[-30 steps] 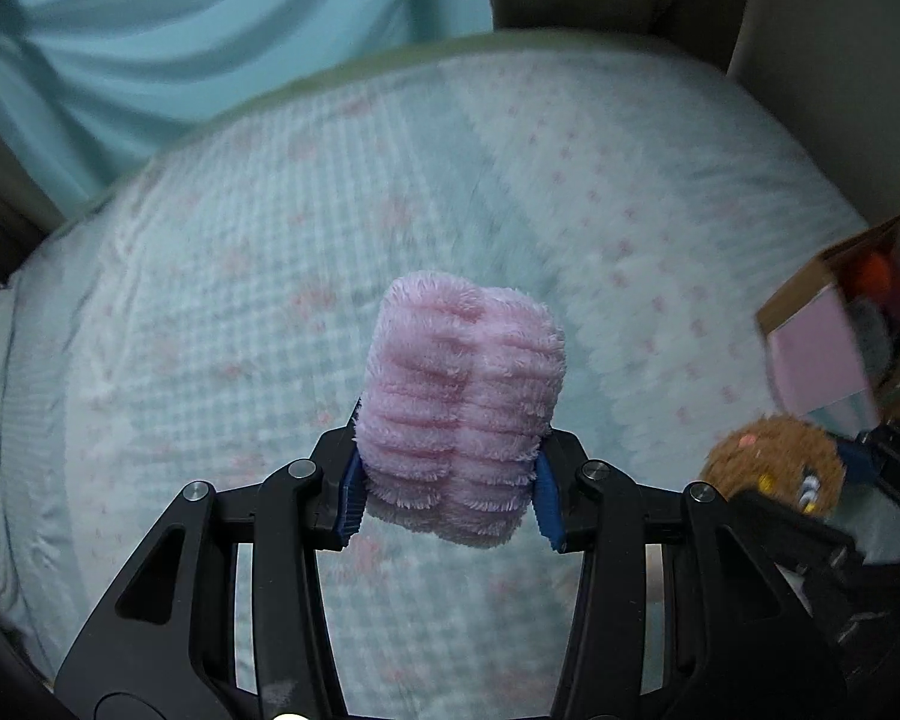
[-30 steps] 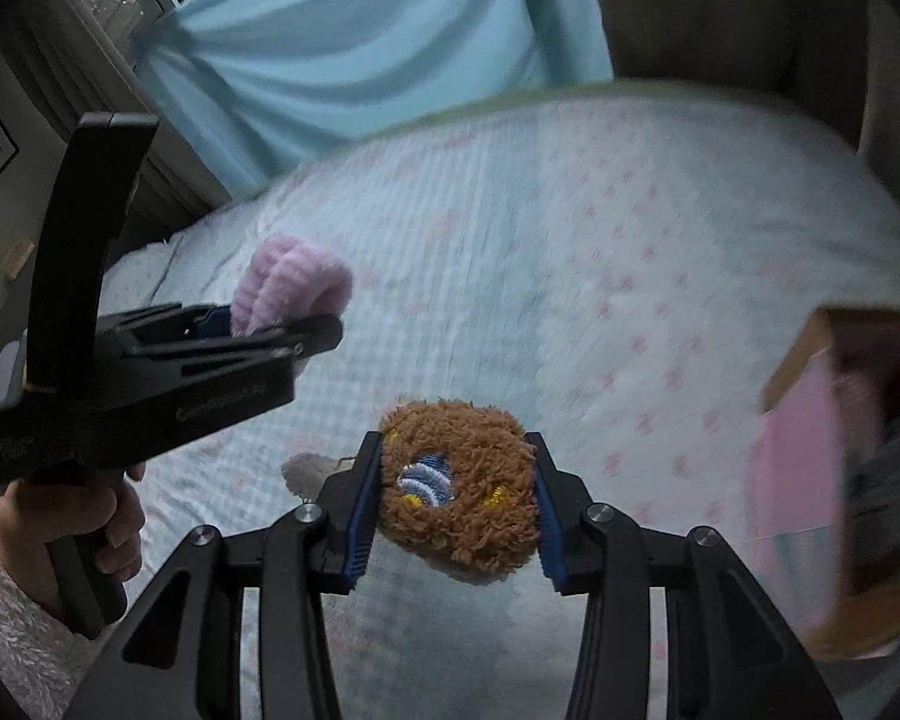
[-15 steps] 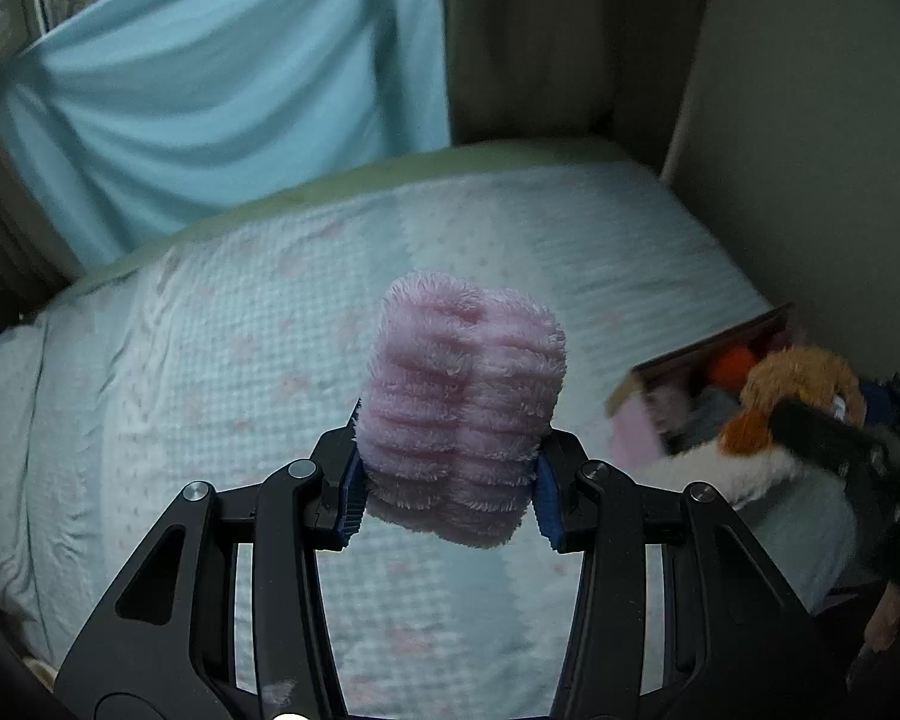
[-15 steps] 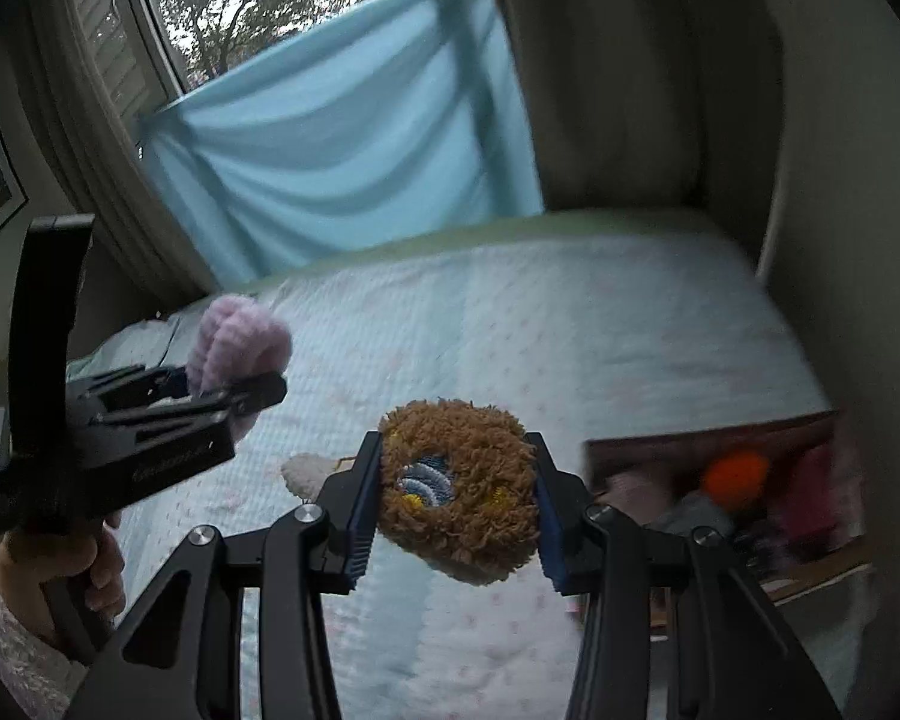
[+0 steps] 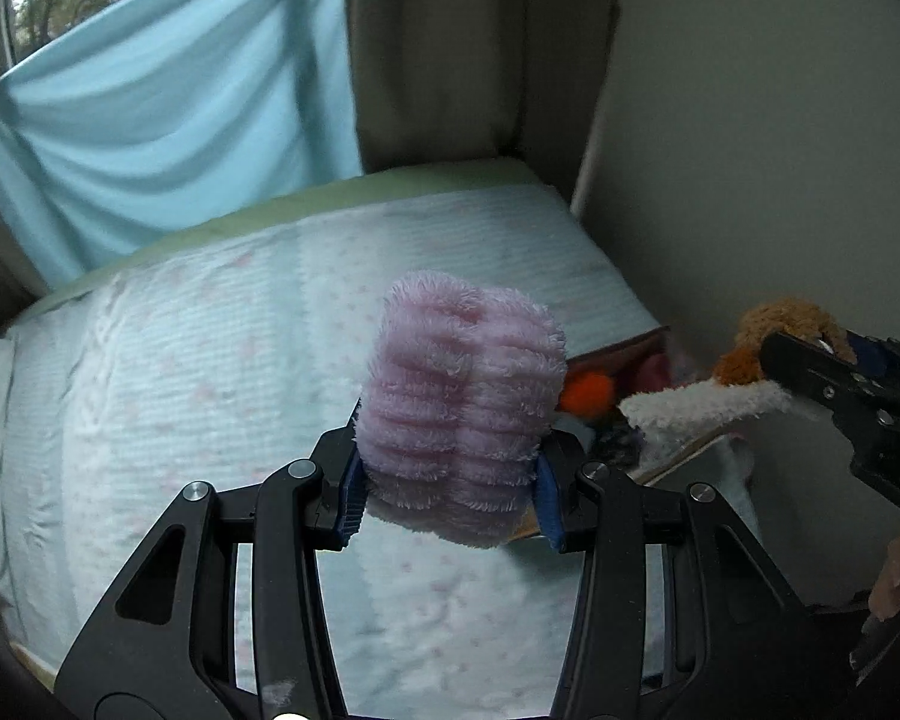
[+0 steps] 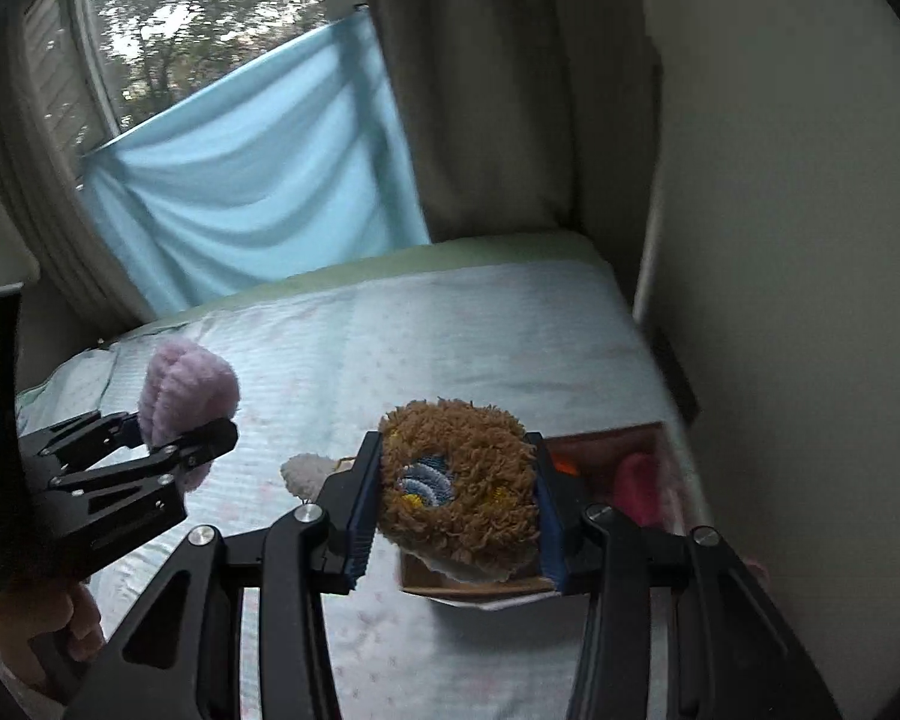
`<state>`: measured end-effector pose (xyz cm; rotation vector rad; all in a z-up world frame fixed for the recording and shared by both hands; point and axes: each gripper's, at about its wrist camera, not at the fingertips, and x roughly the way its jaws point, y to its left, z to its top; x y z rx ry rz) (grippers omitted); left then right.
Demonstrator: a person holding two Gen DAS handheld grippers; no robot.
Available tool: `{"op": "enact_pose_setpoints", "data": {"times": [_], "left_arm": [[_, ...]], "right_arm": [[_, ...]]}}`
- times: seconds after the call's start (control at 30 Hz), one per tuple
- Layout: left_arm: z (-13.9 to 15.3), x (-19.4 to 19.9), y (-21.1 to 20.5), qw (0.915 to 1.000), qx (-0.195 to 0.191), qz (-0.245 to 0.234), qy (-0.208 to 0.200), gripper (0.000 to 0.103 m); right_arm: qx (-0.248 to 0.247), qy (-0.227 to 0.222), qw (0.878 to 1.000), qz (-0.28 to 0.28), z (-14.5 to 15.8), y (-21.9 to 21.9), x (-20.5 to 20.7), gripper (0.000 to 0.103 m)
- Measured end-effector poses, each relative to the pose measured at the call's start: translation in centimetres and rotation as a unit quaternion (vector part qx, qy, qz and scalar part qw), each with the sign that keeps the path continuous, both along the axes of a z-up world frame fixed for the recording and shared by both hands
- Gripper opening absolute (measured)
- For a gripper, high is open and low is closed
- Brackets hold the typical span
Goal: Organize soft objects
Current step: 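Carry the pink knit item and brown plush in both tools over the box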
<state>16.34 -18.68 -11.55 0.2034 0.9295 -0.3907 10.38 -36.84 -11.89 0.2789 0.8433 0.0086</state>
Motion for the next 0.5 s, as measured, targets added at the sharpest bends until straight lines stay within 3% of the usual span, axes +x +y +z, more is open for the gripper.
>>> {"op": "enact_pose_setpoints", "data": {"times": [0.23, 0.5], "left_arm": [[-2.6, 0.1, -5.5, 0.999, 0.01, -0.035, 0.027, 0.041], [-7.5, 2.0, -9.9, 0.994, 0.031, -0.067, 0.081, 0.041]], "right_arm": [[-0.003, 0.032, 0.999, -0.035, -1.7, -5.0, 0.1, 0.041], [-0.001, 0.082, 0.994, -0.066, -5.1, -9.2, 2.8, 0.041]]}}
